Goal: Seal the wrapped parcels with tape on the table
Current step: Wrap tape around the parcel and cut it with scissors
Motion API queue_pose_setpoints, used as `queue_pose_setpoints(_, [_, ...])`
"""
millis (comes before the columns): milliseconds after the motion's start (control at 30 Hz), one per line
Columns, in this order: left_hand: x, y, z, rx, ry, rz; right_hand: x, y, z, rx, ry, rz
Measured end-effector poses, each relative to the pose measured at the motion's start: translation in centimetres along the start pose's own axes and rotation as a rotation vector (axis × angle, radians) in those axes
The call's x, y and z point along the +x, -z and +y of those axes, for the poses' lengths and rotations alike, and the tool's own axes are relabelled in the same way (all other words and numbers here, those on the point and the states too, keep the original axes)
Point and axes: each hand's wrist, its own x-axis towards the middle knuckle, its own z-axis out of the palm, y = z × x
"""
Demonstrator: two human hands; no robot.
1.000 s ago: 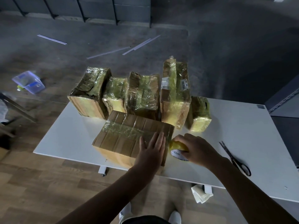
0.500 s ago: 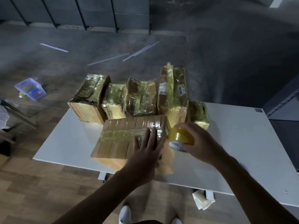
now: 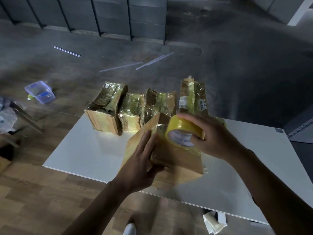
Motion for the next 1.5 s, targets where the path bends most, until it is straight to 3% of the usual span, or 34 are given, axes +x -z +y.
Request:
queue_pose_setpoints(167, [-1.4,1.5,-2.1,-0.052,-0.004,-0.011,-1.7,1.7,1.5,-0.247,-0.126,-0.280])
queue_pose_setpoints(267, [-1.4,2.5,-2.4,-0.009,0.021,-0.042,-1.6,0.2,1.2,-0.280,-0.104,-0.235])
queue_pose_setpoints(400, [-0.9,4.9,-2.6,0.402,-0.027,-0.028,-0.1,-0.6,-0.2,-0.213,-0.116,-0.194])
queue_pose_setpoints(567, [0.8,5.8,-1.0,0.762,-0.119,-0.164,1.4,-1.4,-1.5,-0.205,-0.099,-0.186])
queue_pose_setpoints(800, [1.9,4.1,-1.8,0.745,-0.081,-0.221,2.1,-2.3,-2.2,-0.215,-0.059,-0.160])
queue_pose_setpoints(1100, [-0.3,5.3,-5.3,0.701,0.001,-0.200,1.0,-4.1,-1.9,0.220,-0.042,-0.067])
queue_pose_setpoints(1267, [-0.6,5.7,-6.2,0.660,0.033,-0.197,2.0,-4.0,-3.1,0.058,-0.015,-0.062])
queue_pose_setpoints(1400, [-0.6,6.0,-6.7,0.641,0.058,-0.220,1.5,-1.9,-2.8,-0.201,-0.048,-0.134])
queue_pose_setpoints(1500, [-0.1,6.0,-6.8,0.639,0.036,-0.238,0.3,-1.1,-2.0,-0.227,-0.135,-0.246])
